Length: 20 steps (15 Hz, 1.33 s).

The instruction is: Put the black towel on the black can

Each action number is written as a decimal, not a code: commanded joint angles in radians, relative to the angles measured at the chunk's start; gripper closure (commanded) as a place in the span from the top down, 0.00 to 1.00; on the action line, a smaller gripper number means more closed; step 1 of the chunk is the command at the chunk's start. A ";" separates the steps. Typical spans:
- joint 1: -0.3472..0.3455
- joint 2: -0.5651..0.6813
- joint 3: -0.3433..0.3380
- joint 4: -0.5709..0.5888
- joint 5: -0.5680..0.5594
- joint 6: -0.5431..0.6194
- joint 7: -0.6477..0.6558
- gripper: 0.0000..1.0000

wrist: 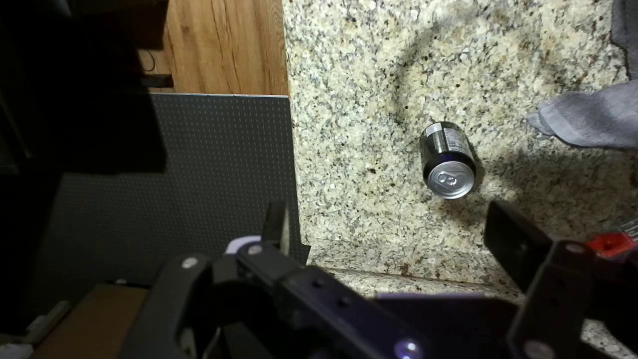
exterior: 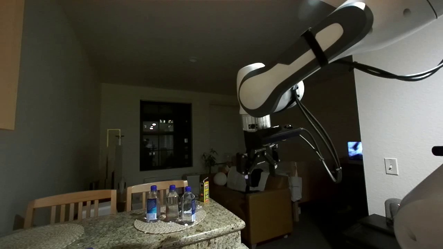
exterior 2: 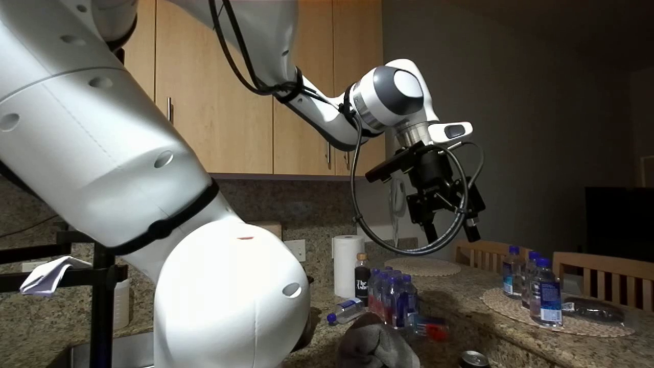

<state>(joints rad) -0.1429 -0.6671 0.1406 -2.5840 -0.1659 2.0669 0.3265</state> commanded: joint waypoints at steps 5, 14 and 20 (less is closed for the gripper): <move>0.069 0.076 0.007 0.007 0.041 0.060 0.016 1.00; 0.206 0.349 0.049 0.009 0.198 0.376 0.044 1.00; 0.227 0.406 0.043 0.009 0.185 0.375 0.019 1.00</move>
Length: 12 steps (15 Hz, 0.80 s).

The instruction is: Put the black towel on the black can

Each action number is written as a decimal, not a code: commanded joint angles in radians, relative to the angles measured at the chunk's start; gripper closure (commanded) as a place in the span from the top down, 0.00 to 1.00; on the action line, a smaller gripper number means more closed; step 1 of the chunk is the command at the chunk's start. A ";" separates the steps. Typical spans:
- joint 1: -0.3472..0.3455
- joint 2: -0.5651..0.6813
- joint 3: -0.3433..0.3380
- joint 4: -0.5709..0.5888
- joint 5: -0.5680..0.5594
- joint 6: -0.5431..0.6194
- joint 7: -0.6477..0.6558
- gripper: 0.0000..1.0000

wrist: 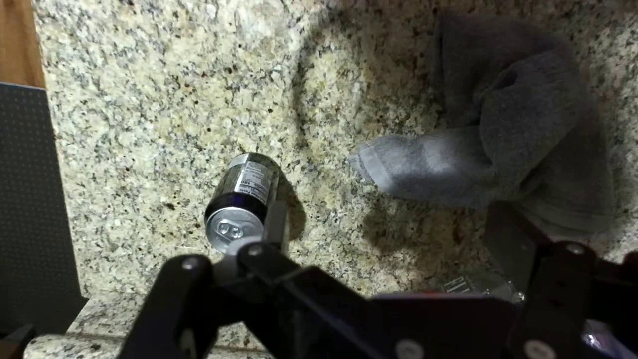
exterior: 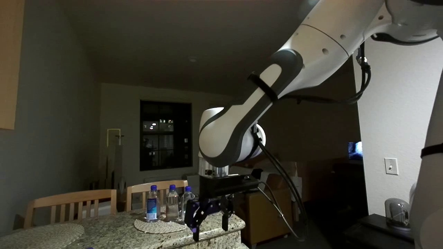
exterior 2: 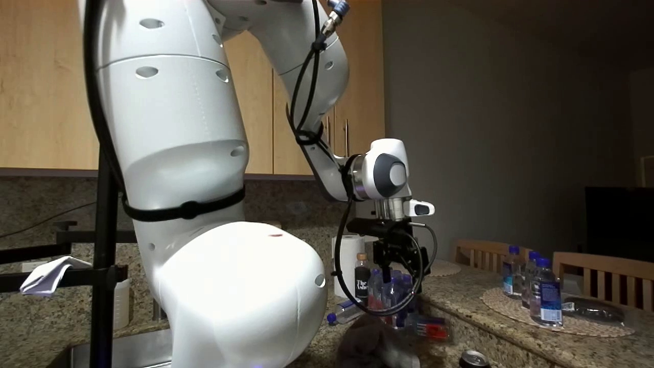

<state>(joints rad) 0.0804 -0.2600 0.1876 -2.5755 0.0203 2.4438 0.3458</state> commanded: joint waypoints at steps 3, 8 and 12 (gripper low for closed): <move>0.004 0.002 -0.005 0.006 -0.001 -0.002 0.000 1.00; 0.024 0.087 0.032 0.051 -0.035 0.062 0.006 1.00; 0.055 0.199 0.058 0.131 -0.091 0.125 -0.007 1.00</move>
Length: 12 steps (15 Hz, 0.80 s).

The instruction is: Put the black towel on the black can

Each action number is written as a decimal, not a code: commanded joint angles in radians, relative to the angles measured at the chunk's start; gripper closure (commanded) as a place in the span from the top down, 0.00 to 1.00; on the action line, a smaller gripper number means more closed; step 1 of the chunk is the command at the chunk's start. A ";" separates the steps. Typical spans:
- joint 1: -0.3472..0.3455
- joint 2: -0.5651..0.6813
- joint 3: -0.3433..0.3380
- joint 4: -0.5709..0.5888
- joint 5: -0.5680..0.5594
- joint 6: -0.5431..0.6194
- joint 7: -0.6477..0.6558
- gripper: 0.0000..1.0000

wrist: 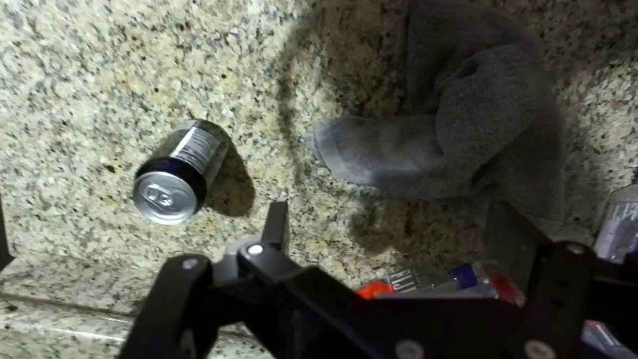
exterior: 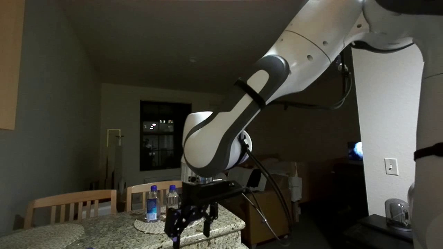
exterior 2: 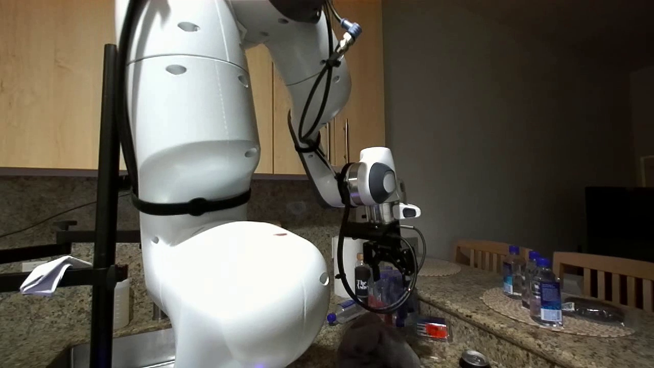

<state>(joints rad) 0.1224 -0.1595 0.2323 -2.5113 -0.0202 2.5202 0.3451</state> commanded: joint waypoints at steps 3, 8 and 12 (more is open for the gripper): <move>0.030 0.203 0.006 0.148 -0.114 -0.022 -0.015 1.00; 0.050 0.198 -0.015 0.132 -0.092 -0.025 -0.005 1.00; 0.051 0.205 -0.016 0.143 -0.090 -0.024 -0.020 1.00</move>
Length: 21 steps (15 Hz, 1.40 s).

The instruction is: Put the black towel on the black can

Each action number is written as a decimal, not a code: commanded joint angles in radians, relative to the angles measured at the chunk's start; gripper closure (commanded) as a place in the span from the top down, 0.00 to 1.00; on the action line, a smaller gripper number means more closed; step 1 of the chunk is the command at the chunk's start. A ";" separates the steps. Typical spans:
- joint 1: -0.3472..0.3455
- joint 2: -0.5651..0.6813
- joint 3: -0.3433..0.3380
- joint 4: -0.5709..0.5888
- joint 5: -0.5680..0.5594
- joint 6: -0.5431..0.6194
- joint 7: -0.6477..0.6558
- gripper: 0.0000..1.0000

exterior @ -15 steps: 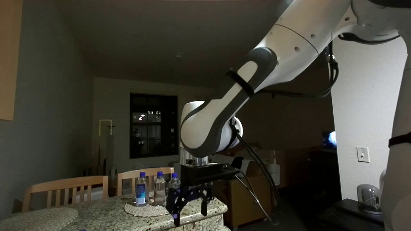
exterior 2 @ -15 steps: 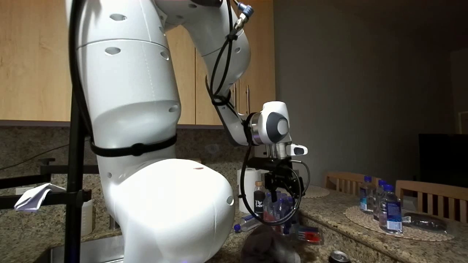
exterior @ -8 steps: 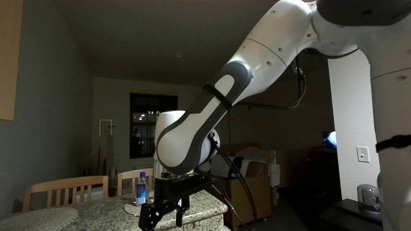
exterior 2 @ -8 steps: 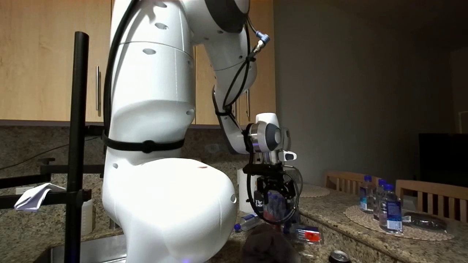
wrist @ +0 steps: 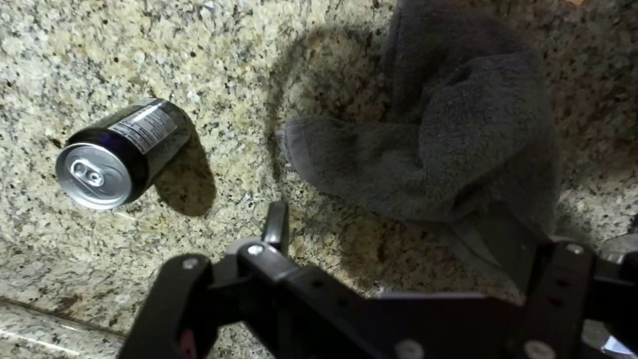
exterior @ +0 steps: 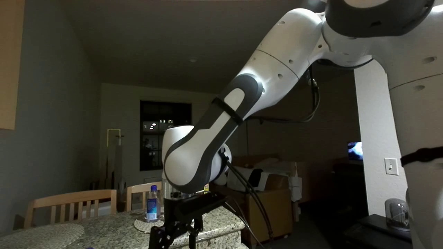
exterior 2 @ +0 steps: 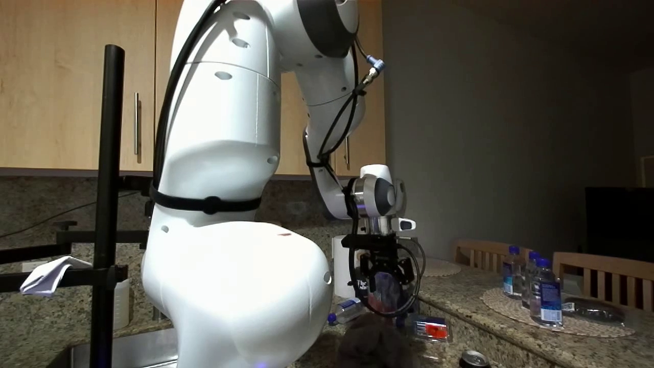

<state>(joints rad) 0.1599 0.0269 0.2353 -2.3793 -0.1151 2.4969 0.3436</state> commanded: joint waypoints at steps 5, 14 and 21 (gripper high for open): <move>0.014 0.102 -0.034 0.063 -0.005 0.032 -0.083 1.00; 0.034 0.314 -0.057 0.160 0.003 0.161 -0.156 1.00; 0.086 0.473 -0.079 0.275 0.001 0.242 -0.199 1.00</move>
<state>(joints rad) 0.2326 0.4483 0.1732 -2.1505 -0.1153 2.6966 0.1984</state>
